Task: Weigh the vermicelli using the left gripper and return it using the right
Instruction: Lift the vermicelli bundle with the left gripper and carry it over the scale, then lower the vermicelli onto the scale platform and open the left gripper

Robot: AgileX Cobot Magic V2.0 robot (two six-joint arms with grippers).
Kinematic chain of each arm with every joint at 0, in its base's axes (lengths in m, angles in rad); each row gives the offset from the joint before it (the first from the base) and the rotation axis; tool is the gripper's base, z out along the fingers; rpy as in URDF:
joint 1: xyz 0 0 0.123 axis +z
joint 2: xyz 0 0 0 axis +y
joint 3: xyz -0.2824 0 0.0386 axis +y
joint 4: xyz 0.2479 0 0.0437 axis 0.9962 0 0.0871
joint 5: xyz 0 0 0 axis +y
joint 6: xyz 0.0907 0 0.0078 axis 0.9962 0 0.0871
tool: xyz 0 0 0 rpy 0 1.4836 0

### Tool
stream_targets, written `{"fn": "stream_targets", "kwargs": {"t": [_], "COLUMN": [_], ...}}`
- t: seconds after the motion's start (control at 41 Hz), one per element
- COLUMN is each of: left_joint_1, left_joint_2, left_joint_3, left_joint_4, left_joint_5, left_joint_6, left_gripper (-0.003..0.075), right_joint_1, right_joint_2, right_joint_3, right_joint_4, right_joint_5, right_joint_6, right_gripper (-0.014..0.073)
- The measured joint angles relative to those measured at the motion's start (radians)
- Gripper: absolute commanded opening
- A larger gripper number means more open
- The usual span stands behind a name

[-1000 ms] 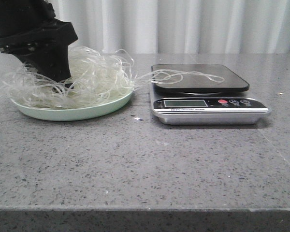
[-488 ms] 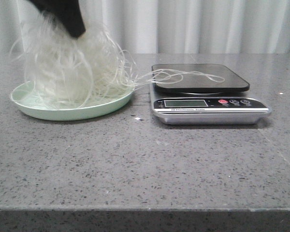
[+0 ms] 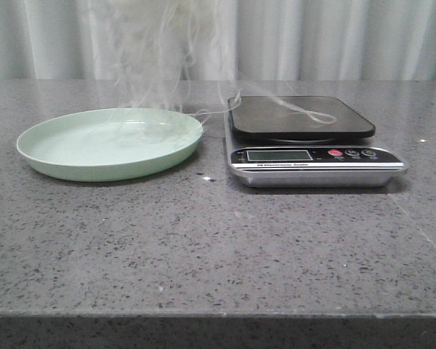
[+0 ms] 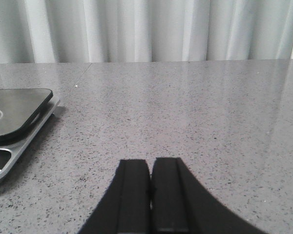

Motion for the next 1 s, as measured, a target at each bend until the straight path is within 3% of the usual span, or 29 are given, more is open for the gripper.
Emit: {"fn": "stream_targets", "kwargs": {"t": [0.268,0.585,1.0], "left_joint_1": [-0.091,-0.248,-0.262], "left_joint_2": [0.013,0.147,0.288], "left_joint_3": [-0.025,-0.025,-0.025], "left_joint_4": [-0.058,-0.072,-0.076], "left_joint_5": [-0.111,-0.122,-0.035], "left_joint_6": [0.000,0.003,0.004], "left_gripper": [0.0138,0.0137,0.0137], "right_joint_1": [0.000,0.000,0.000], "right_joint_2": [0.000,0.000,0.000], "right_joint_3": [0.000,0.000,0.000], "right_joint_4": [0.000,0.000,0.000], "right_joint_5": [0.000,0.000,0.000], "right_joint_6": [0.000,0.000,0.000], "right_gripper": [0.0150,0.0150,0.0150]}}
